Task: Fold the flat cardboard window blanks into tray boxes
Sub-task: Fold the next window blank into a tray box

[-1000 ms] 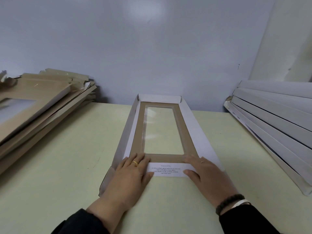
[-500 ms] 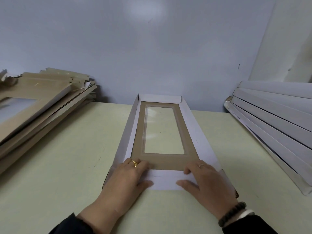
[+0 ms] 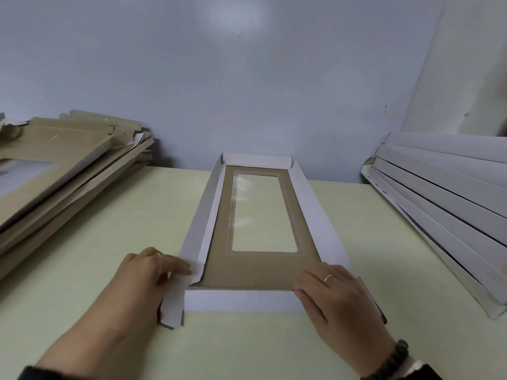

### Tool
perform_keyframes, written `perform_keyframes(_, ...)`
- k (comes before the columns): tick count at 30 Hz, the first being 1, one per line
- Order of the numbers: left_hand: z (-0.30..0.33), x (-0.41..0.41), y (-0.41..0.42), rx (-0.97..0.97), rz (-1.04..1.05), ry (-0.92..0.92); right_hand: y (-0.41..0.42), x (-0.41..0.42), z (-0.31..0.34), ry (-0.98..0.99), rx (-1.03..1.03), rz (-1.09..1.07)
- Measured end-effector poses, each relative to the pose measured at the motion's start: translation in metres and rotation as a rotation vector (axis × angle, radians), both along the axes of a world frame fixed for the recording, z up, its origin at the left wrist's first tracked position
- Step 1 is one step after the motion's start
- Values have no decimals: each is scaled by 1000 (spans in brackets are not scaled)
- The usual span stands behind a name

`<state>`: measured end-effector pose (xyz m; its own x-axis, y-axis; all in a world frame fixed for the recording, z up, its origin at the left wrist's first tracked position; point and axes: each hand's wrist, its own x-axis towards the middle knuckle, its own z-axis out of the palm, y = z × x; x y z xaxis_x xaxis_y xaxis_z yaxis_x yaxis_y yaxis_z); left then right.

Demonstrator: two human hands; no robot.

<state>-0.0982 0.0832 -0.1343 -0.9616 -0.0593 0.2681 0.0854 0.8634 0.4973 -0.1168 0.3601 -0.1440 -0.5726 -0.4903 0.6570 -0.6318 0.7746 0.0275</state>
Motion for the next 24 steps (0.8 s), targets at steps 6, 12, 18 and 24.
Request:
perform_keyframes(6, -3, 6, -16, 494, -203, -227, 2, 18, 7, -82, 63, 127)
perform_keyframes(12, -3, 2, -27, 590, -264, -261, 3, 20, -7, -171, 196, 161)
perform_keyframes(18, -6, 1, -16, 553, -190, -136, 6, 30, 3, -223, 389, 85)
perform_keyframes(24, -10, -1, 11, 151, -238, -2, 44, 3, 16, -200, -293, 66)
